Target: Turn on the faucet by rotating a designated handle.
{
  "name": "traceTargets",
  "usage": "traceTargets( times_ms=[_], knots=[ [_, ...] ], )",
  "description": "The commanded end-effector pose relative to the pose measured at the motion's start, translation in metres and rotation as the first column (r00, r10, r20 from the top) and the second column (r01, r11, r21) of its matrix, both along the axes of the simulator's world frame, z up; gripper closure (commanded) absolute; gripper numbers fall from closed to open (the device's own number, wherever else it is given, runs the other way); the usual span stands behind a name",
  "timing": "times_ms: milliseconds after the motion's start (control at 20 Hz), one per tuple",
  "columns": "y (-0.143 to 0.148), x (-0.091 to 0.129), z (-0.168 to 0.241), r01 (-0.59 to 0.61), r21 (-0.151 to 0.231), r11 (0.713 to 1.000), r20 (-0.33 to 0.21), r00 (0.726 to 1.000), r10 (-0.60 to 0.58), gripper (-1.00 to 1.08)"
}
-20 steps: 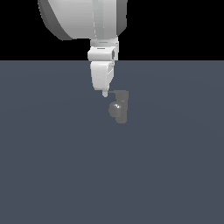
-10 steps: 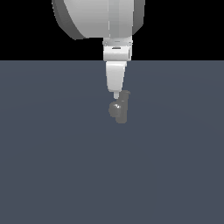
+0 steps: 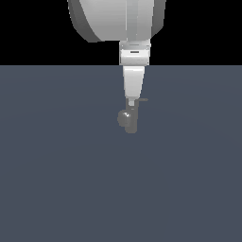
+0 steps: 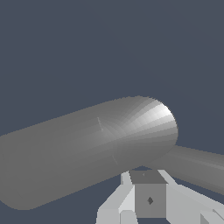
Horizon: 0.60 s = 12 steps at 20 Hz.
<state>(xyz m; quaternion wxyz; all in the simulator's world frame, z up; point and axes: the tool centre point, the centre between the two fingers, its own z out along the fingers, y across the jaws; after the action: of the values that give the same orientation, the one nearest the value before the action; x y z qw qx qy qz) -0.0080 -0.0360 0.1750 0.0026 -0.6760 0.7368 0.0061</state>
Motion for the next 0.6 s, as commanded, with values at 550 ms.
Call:
traceTargets(
  times_ms=[550],
  knots=[
    [-0.068, 0.021, -0.001, 0.045, -0.01, 0.999, 0.005, 0.999, -0.045, 1.08]
  ],
)
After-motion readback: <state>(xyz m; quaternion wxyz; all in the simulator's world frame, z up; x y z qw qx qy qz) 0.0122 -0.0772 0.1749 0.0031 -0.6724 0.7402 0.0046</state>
